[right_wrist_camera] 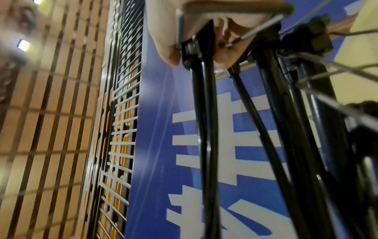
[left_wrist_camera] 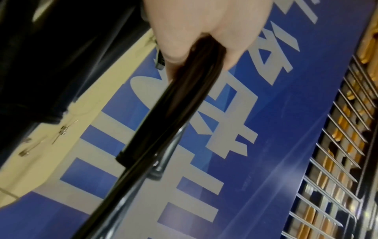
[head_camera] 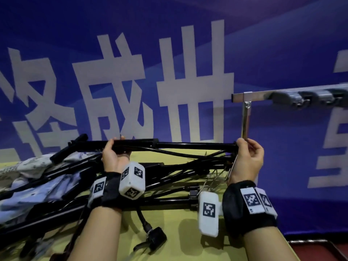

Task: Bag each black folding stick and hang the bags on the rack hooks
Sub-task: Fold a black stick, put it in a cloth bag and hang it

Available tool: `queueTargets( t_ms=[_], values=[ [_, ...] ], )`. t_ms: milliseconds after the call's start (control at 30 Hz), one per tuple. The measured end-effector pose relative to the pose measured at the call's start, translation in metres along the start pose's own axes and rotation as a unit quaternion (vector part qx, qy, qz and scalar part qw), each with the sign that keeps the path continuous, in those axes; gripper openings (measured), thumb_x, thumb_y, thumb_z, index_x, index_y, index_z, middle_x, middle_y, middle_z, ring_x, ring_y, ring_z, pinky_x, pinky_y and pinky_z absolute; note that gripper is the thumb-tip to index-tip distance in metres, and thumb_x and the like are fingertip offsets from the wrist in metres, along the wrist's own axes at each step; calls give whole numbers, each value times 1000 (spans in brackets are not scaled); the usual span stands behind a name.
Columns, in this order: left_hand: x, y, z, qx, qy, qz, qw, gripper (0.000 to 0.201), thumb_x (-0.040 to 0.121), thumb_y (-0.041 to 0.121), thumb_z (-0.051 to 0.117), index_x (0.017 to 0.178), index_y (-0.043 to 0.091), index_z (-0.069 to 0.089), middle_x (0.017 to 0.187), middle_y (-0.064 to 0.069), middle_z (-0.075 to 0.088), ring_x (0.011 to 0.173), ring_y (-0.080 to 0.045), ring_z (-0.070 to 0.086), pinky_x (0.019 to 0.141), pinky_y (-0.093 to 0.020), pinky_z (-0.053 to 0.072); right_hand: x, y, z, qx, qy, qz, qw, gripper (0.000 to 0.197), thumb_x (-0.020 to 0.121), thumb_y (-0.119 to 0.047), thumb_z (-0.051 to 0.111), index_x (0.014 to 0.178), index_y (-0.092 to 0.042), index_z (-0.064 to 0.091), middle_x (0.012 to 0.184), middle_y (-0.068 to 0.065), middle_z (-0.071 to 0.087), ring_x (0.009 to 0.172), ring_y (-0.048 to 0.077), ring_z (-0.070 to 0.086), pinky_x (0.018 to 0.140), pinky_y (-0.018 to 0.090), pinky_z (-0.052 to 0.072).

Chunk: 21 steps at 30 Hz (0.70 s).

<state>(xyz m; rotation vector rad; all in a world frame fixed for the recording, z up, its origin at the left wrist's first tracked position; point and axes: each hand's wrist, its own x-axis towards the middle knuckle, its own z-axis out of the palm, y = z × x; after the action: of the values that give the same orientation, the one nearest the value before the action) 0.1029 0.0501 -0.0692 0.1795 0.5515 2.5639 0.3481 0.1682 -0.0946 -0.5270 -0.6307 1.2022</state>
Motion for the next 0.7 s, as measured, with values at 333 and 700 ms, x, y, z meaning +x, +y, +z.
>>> queueTargets(
  t_ms=[333,700],
  values=[
    [-12,3,-10,-54,16,39,998,26,92,8,46,66,14,44,51,3,51,53,-9,52,48,-19,51,-13,-2,-2,-30,-22,-62,997,15,73,-21,42,83,-21,53,67,1,49,60,21,43,52,30,36],
    [-17,0,-12,30,36,43,998,26,84,7,46,59,11,43,63,0,48,60,-15,53,62,-28,54,-11,8,-3,-108,-19,-53,993,20,90,-15,51,88,-31,62,76,0,56,55,15,44,39,20,38]
  ],
)
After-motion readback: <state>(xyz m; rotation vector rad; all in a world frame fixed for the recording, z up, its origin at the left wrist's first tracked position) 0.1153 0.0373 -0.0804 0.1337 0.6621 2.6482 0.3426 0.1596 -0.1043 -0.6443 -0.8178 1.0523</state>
